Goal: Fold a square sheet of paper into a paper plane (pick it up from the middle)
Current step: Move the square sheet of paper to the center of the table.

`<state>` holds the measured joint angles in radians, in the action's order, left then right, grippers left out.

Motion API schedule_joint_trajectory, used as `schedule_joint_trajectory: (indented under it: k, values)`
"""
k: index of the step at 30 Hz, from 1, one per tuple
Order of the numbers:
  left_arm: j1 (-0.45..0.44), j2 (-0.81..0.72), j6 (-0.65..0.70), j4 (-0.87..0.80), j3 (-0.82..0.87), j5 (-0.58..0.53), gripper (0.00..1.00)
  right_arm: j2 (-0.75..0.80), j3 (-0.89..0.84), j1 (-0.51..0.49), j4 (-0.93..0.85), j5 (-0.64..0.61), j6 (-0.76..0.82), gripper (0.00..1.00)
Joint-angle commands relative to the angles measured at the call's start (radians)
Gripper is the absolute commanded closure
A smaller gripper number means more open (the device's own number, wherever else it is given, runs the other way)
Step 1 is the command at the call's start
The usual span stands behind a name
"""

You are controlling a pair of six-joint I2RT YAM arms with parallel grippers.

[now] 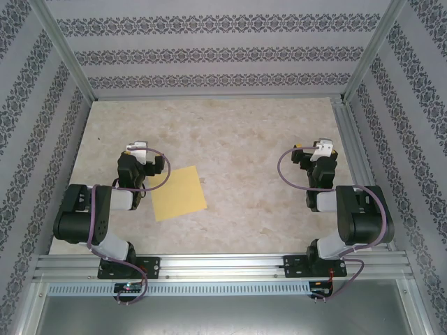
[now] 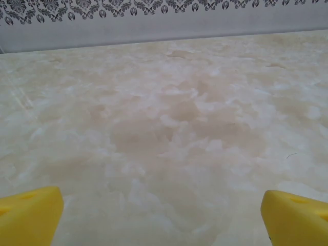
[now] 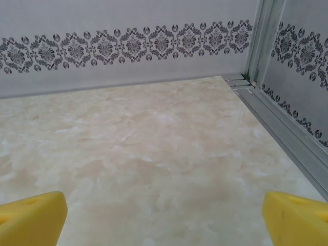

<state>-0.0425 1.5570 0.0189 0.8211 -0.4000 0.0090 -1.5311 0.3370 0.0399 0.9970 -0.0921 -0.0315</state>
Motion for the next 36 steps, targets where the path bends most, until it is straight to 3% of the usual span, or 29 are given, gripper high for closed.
schedule_joint_trajectory:
  k: [1,25,28,34,36]
  values:
    - [-0.010,0.005,0.012,0.005,-0.018,-0.013,0.00,-0.006,-0.006,0.002,0.035,0.008,-0.016,0.02]
    - [-0.010,0.003,0.012,0.011,-0.015,-0.014,0.00,-0.006,0.016,0.005,0.015,0.076,0.005,0.02]
    - [-0.010,-0.041,-0.009,-0.103,-0.058,-0.065,0.00,0.031,0.011,-0.001,0.014,0.053,0.002,0.02]
    - [-0.010,-0.164,-0.060,-0.413,-0.178,-0.121,0.00,0.246,0.105,-0.082,-0.353,-0.122,0.033,0.02]
    - [-0.010,-0.197,-0.124,-0.533,-0.233,-0.120,0.00,0.298,0.184,-0.103,-0.531,-0.152,-0.061,0.02]
